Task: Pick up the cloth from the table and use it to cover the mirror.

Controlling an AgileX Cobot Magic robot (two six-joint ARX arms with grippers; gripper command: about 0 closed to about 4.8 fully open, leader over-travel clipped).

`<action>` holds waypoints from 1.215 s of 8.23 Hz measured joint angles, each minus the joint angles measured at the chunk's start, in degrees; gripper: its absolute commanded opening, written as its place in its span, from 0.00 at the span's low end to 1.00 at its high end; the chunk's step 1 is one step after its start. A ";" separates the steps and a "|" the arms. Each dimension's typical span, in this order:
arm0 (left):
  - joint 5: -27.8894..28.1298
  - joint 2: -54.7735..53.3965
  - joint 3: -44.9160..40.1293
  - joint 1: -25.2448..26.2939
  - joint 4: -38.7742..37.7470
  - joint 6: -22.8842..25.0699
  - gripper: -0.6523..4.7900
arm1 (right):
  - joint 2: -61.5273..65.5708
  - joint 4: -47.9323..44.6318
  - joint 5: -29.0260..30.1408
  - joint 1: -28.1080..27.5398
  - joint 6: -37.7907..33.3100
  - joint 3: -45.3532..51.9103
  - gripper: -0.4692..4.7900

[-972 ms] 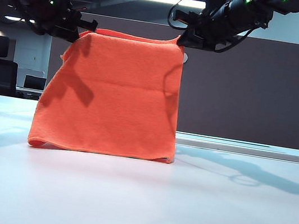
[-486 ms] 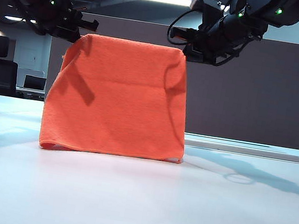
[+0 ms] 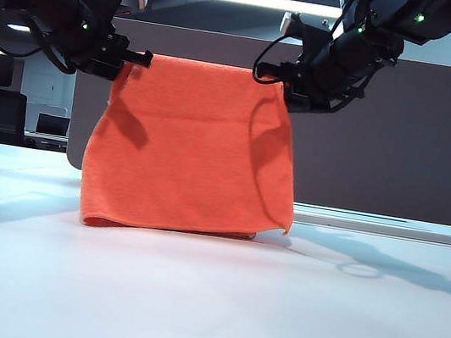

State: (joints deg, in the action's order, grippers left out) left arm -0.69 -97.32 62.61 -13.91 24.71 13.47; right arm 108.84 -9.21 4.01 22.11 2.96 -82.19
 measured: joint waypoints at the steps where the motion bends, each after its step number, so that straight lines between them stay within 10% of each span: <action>1: 0.00 -0.07 0.00 -0.02 0.07 0.00 0.11 | 0.00 0.35 -0.02 0.00 0.07 0.00 0.09; 3: -0.15 -0.11 0.00 -0.04 0.20 0.00 0.12 | 0.00 1.70 0.02 0.00 0.13 -0.11 0.09; 6: 3.34 -0.11 0.00 0.00 0.39 0.00 0.52 | 0.02 2.82 -0.52 -0.02 0.26 -0.09 0.33; 10: 5.84 -0.11 0.00 0.00 0.44 0.00 0.52 | 0.31 3.32 -1.01 -0.28 0.33 0.07 0.38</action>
State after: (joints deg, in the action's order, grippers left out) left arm 5.15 -97.43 62.61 -13.91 25.15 13.47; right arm 109.14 -5.89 3.01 21.82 3.29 -82.13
